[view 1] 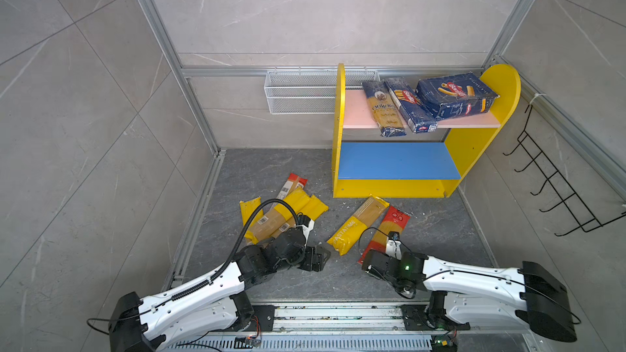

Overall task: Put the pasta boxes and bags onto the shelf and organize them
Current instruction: 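Grasp the red spaghetti bag by its end nearest the robot with the right gripper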

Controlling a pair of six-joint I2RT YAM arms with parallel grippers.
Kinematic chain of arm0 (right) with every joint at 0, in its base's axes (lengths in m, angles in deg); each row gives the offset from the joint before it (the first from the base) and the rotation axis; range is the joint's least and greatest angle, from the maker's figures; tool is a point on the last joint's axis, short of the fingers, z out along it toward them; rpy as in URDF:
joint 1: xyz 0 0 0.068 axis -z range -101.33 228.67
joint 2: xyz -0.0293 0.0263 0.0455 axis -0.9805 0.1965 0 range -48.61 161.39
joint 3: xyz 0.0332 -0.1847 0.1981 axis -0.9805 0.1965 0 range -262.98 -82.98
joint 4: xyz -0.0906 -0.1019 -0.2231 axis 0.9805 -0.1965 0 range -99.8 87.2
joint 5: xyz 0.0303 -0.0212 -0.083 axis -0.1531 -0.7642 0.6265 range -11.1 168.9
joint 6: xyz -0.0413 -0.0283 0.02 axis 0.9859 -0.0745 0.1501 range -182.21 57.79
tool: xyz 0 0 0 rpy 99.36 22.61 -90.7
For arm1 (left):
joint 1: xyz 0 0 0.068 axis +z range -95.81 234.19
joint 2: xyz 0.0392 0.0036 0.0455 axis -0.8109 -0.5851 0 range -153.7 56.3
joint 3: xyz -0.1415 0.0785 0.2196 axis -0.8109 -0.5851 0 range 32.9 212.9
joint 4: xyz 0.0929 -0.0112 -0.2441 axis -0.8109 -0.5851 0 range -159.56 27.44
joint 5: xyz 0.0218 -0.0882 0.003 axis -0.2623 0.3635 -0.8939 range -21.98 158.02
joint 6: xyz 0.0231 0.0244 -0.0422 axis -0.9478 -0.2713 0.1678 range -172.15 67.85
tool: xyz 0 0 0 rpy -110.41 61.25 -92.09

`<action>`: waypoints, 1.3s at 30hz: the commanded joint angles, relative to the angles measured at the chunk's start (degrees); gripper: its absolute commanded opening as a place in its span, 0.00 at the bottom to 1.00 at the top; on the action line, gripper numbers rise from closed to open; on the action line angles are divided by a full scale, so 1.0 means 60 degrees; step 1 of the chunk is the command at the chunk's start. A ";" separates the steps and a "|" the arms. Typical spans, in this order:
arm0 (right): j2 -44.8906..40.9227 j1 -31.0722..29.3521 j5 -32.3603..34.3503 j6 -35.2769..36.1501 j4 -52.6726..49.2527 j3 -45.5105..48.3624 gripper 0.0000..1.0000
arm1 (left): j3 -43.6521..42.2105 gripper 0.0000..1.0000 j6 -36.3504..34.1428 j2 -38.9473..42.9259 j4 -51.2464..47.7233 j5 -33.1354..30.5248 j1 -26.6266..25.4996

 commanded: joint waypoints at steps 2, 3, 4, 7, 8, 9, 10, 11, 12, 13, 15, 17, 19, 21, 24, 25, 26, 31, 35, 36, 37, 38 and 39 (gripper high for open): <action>0.0973 -0.0159 0.0732 -0.1154 0.0581 -0.0327 0.93 | -0.0285 0.88 -0.0227 0.0448 -0.0642 -0.0179 0.0141; 0.1119 -0.0159 0.0752 -0.1303 0.0737 -0.0298 0.93 | -0.0348 0.88 -0.0186 0.0588 -0.0709 -0.0207 0.0152; 0.1224 -0.0164 0.0756 -0.1399 0.0872 -0.0263 0.93 | -0.0405 0.88 -0.0146 0.0740 -0.0768 -0.0235 0.0159; 0.1599 -0.0159 0.0810 -0.1720 0.1057 -0.0280 0.93 | -0.0552 0.88 0.0005 0.1293 -0.1052 -0.0435 0.0152; 0.1787 -0.0159 0.0886 -0.1850 0.1010 -0.0342 0.93 | -0.0591 0.88 0.0045 0.1474 -0.1167 -0.0510 0.0152; 0.1974 -0.0159 0.0904 -0.1888 0.1020 -0.0381 0.93 | -0.0615 0.88 0.0074 0.1619 -0.1264 -0.0560 0.0152; 0.2183 -0.0159 0.0917 -0.1895 0.1110 -0.0418 0.93 | -0.0621 0.88 0.0096 0.1762 -0.1374 -0.0619 0.0152; 0.2373 -0.0159 0.0913 -0.1836 0.1301 -0.0443 0.93 | -0.0632 0.88 0.0122 0.1886 -0.1485 -0.0690 0.0152; 0.2531 -0.0159 0.0895 -0.1778 0.1490 -0.0441 0.93 | -0.0624 0.87 0.0146 0.1960 -0.1567 -0.0726 0.0153; 0.2670 -0.0159 0.0890 -0.1723 0.1691 -0.0463 0.93 | -0.0620 0.87 0.0184 0.2048 -0.1647 -0.0742 0.0153; 0.2898 -0.0159 0.0994 -0.1840 0.1756 -0.0505 0.93 | -0.0581 0.87 0.0256 0.2196 -0.1860 -0.0807 0.0153; 0.2981 -0.0159 0.1158 -0.1852 0.1818 -0.0483 0.93 | -0.0552 0.87 0.0340 0.2350 -0.1996 -0.0857 0.0152; 0.3060 -0.0164 0.1238 -0.1742 0.2019 -0.0399 0.93 | -0.0540 0.86 0.0432 0.2504 -0.2112 -0.0914 0.0152; 0.3167 -0.0159 0.1326 -0.1944 0.1827 -0.0367 0.92 | -0.0524 0.86 0.0496 0.2588 -0.2206 -0.0980 0.0152; 0.3080 -0.0159 0.1304 -0.2404 0.1225 -0.0130 0.92 | -0.0519 0.86 0.0558 0.2559 -0.2218 -0.1046 0.0152; 0.2890 -0.0158 0.1274 -0.2518 0.1027 0.0077 0.92 | -0.0509 0.86 0.0565 0.2487 -0.2161 -0.1035 0.0152; 0.2654 -0.0159 0.1230 -0.2632 0.0896 0.0314 0.92 | -0.0512 0.86 0.0551 0.2421 -0.2119 -0.1036 0.0152; 0.0907 -0.0163 0.1220 -0.2685 0.0196 0.1286 0.92 | -0.0370 0.86 0.0292 0.1800 -0.1684 -0.0963 0.0156; 0.0375 -0.0173 0.1439 -0.1940 -0.0186 0.0861 0.93 | -0.0243 0.86 0.0105 0.1293 -0.1255 -0.0840 0.0152; 0.0381 -0.0213 0.1494 -0.1687 -0.0213 0.0688 0.93 | -0.0218 0.86 0.0090 0.1220 -0.1232 -0.0838 0.0168; 0.0441 -0.0305 0.1600 -0.1579 -0.0393 0.0431 0.93 | -0.0185 0.86 0.0056 0.1145 -0.1210 -0.0816 0.0152; 0.0500 -0.0415 0.1744 -0.1498 -0.0513 0.0238 0.93 | -0.0179 0.86 0.0038 0.1133 -0.1212 -0.0816 0.0159; 0.0606 -0.0532 0.1878 -0.1414 -0.0661 -0.0010 0.93 | -0.0166 0.86 0.0028 0.1156 -0.1231 -0.0824 0.0152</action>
